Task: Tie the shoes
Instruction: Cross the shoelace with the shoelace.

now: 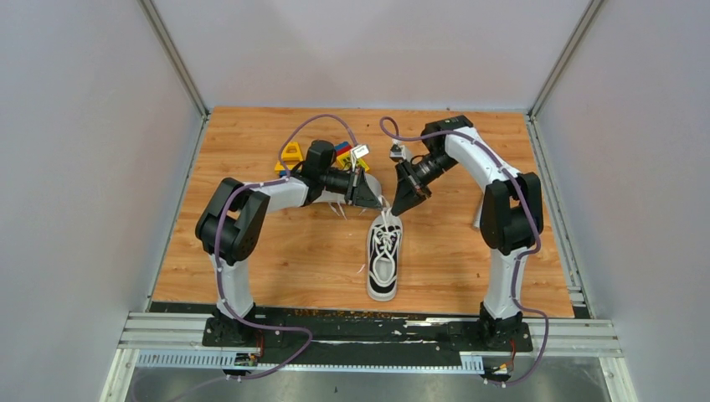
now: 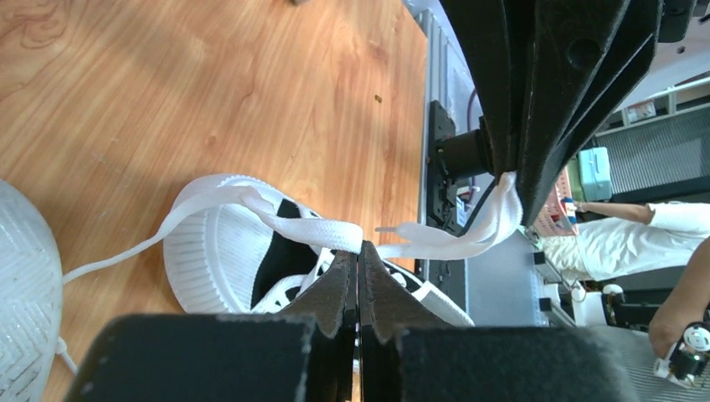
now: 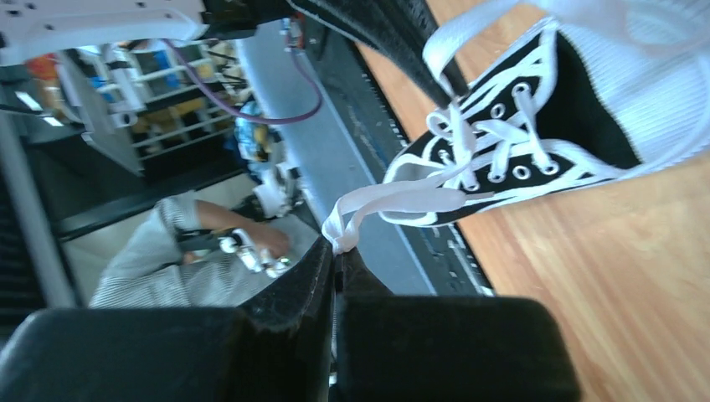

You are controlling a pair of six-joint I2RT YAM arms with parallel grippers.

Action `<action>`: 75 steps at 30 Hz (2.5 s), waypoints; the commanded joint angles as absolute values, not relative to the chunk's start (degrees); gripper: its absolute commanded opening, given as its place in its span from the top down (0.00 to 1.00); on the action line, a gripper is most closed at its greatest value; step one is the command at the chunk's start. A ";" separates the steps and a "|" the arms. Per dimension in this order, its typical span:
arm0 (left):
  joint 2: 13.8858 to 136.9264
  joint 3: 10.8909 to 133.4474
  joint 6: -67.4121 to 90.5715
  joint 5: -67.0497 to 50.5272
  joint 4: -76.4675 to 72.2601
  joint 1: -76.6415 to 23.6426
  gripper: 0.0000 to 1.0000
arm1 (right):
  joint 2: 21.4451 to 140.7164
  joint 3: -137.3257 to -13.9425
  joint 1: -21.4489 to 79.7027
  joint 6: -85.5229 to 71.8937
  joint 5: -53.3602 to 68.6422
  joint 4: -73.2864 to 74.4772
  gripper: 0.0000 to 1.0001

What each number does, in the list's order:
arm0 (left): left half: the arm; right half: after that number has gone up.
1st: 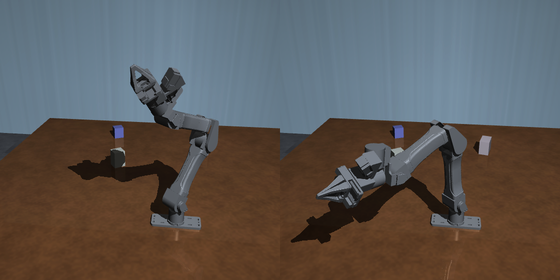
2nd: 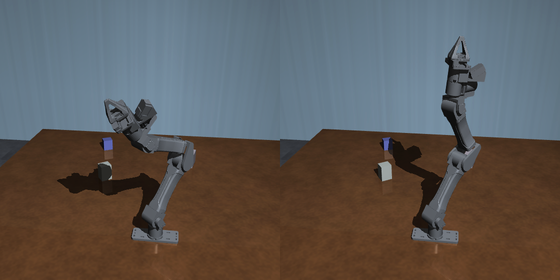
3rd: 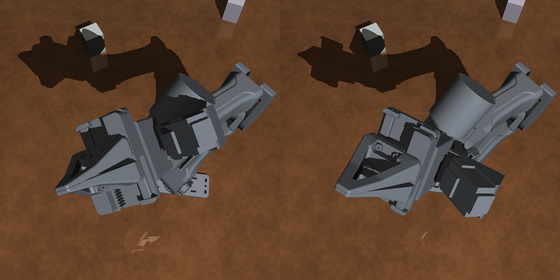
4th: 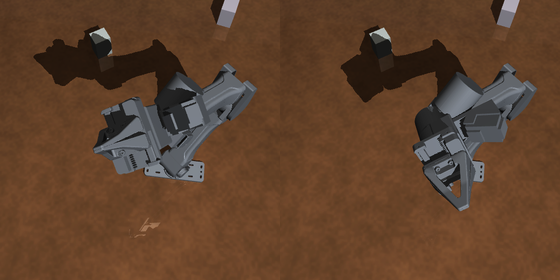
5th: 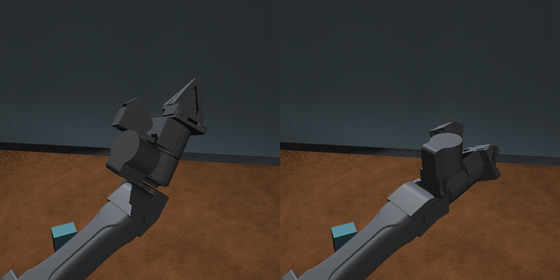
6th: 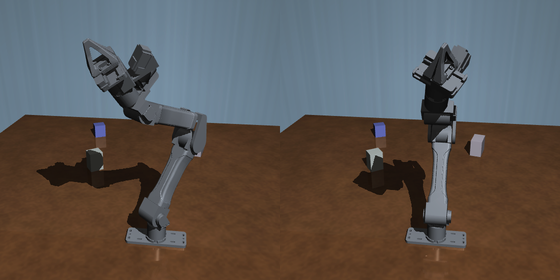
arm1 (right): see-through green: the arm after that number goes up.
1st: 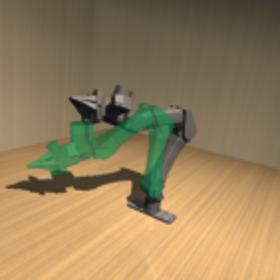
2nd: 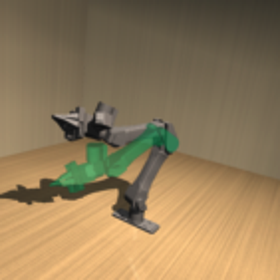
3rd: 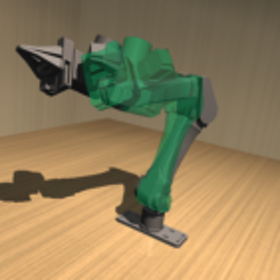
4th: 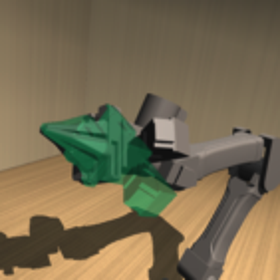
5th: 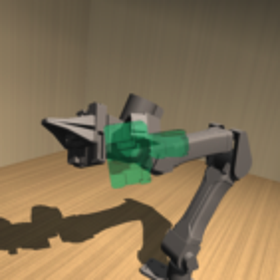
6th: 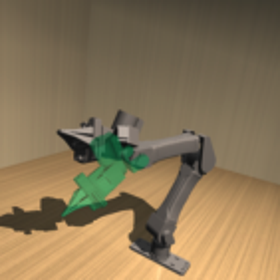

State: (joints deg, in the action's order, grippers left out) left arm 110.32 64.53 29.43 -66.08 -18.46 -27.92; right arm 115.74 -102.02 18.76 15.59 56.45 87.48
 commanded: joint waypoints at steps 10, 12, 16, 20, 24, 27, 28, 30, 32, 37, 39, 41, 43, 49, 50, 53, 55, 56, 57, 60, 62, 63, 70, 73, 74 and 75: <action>105.79 64.15 24.95 -60.25 -11.43 -28.21 1.00 | 120.08 -92.91 15.48 14.85 81.84 88.17 1.00; 105.34 63.97 25.54 -59.50 -11.05 -28.20 1.00 | 119.22 -89.78 15.48 14.55 84.94 88.11 1.00; 104.03 62.57 28.35 -58.55 -12.70 -28.21 1.00 | 118.27 -87.44 15.43 14.97 86.92 87.91 0.94; 101.92 60.25 30.16 -56.27 -14.19 -28.21 1.00 | 119.01 -87.44 15.15 10.53 84.95 84.79 0.94; 99.96 58.47 29.91 -52.88 -14.23 -28.21 1.00 | 120.00 -88.18 14.48 11.54 82.60 84.20 0.68; 100.43 58.08 29.69 -52.61 -14.07 -28.31 1.00 | 120.66 -93.18 13.52 14.26 78.28 84.26 0.64; 100.74 58.04 29.22 -52.50 -14.02 -28.35 1.00 | 120.73 -94.53 13.03 14.74 75.94 83.71 0.63; 101.45 58.36 27.09 -52.03 -13.12 -28.63 1.00 | 120.44 -96.22 11.78 13.83 71.18 80.92 0.62; 101.88 59.32 23.78 -51.04 -9.59 -28.87 1.00 | 119.13 -96.09 10.05 9.96 65.11 75.45 0.61; 101.19 62.18 15.71 -46.00 -2.13 -28.92 1.00 | 112.36 -90.57 8.60 5.09 52.11 62.52 0.65; 100.50 62.58 14.69 -44.31 -1.04 -28.92 1.00 | 109.71 -87.22 9.76 5.55 48.80 58.91 0.69; 100.38 62.88 14.89 -43.24 -0.49 -28.92 1.00 | 107.78 -84.28 11.48 4.68 43.82 55.16 0.69; 100.60 63.09 15.12 -42.55 -0.29 -28.92 1.00 | 107.39 -83.02 13.27 3.64 40.99 53.10 0.67; 101.36 64.06 16.55 -41.48 0.97 -28.89 1.00 | 110.29 -84.24 17.71 0.90 34.97 52.06 0.66; 101.53 64.16 16.93 -42.01 0.51 -28.91 1.00 | 110.30 -84.31 18.09 0.86 34.83 51.44 0.66; 102.90 64.89 17.95 -44.15 -0.45 -28.92 1.00 | 110.62 -85.11 19.36 0.94 33.68 50.46 0.64; 103.93 65.59 18.38 -45.51 -1.54 -28.92 1.00 | 111.39 -86.20 20.26 0.90 32.29 50.54 0.63; 104.21 65.95 18.81 -45.91 -2.12 -28.92 1.00 | 111.97 -86.62 20.93 0.76 31.39 50.54 0.62; 104.67 66.02 19.12 -46.81 -3.04 -28.92 1.00 | 112.53 -87.00 21.26 0.64 30.96 50.60 0.62; 105.20 65.86 20.63 -49.09 -4.94 -28.92 1.00 | 113.83 -87.52 22.12 0.33 30.72 50.64 0.62; 105.33 65.72 20.96 -49.41 -5.03 -28.92 1.00 | 114.39 -87.56 22.58 0.35 31.45 50.61 0.63; 105.32 65.65 20.94 -49.35 -4.86 -28.92 1.00 | 114.47 -87.47 22.66 0.35 32.08 50.56 0.63; 104.68 64.60 20.16 -48.78 -3.67 -28.91 1.00 | 112.90 -87.06 22.76 -1.72 36.57 50.33 0.70; 104.65 64.43 20.04 -48.78 -3.52 -28.92 1.00 | 112.21 -87.53 22.82 -1.65 38.90 51.06 0.74; 104.71 64.43 20.04 -48.78 -3.52 -28.92 1.00 | 112.16 -87.77 22.86 -1.69 39.05 51.31 0.75; 104.65 64.42 20.00 -48.67 -3.52 -28.92 1.00 | 112.16 -88.06 22.92 -1.71 38.97 51.61 0.75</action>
